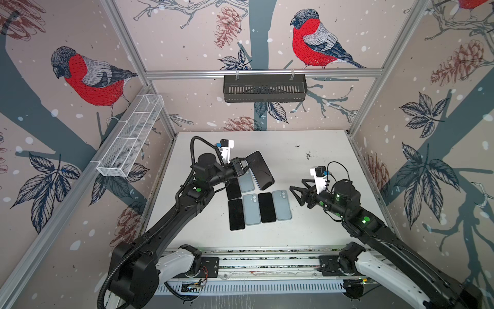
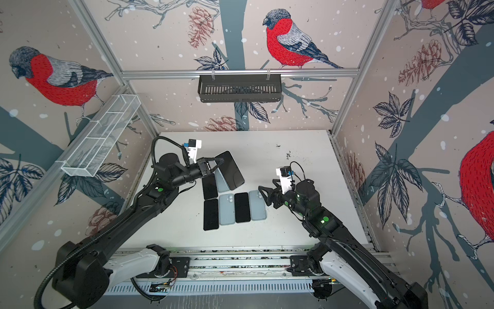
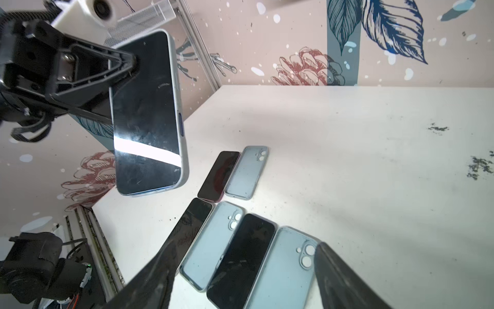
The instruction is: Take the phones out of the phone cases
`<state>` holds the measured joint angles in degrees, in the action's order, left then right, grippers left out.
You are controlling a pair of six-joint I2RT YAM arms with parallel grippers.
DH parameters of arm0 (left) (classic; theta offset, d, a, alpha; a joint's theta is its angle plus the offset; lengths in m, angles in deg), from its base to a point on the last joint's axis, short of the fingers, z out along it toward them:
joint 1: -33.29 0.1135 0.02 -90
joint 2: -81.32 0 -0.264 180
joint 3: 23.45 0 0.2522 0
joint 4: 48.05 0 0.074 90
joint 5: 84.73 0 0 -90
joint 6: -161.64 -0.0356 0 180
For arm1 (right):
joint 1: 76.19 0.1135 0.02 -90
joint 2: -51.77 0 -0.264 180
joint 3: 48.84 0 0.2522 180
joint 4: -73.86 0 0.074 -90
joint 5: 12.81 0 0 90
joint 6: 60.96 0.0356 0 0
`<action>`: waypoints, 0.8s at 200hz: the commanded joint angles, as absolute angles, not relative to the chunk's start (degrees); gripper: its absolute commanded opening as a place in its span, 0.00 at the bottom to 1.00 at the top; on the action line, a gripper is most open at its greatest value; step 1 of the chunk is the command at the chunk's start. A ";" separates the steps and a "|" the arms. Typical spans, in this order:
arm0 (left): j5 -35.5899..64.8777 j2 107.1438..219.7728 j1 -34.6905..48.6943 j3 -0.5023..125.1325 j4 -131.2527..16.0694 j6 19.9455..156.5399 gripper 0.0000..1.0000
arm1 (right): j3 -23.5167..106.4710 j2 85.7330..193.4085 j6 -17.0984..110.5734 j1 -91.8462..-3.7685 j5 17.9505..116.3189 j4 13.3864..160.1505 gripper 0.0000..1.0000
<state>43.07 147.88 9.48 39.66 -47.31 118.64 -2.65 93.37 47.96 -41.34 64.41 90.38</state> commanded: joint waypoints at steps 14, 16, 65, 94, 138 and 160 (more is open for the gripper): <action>51.00 151.14 10.22 45.74 -61.29 100.41 0.00 | -0.72 95.00 41.61 -41.21 60.51 91.75 0.83; 51.20 151.31 10.25 45.81 -61.35 100.10 0.00 | -0.71 95.05 41.21 -41.21 60.32 91.68 0.83; 55.77 154.33 10.86 50.05 -65.56 90.66 0.00 | -1.59 95.34 31.15 -41.05 55.83 91.15 0.81; 59.74 155.14 10.86 51.71 -67.44 86.13 0.00 | -0.56 97.67 27.34 -40.08 54.53 91.94 0.80; 63.51 156.64 11.01 53.95 -68.76 83.90 0.00 | 3.04 104.79 22.27 -39.28 50.12 95.46 0.77; 64.77 156.73 10.97 54.21 -68.47 83.44 0.00 | 3.50 107.89 21.26 -39.26 46.54 93.67 0.74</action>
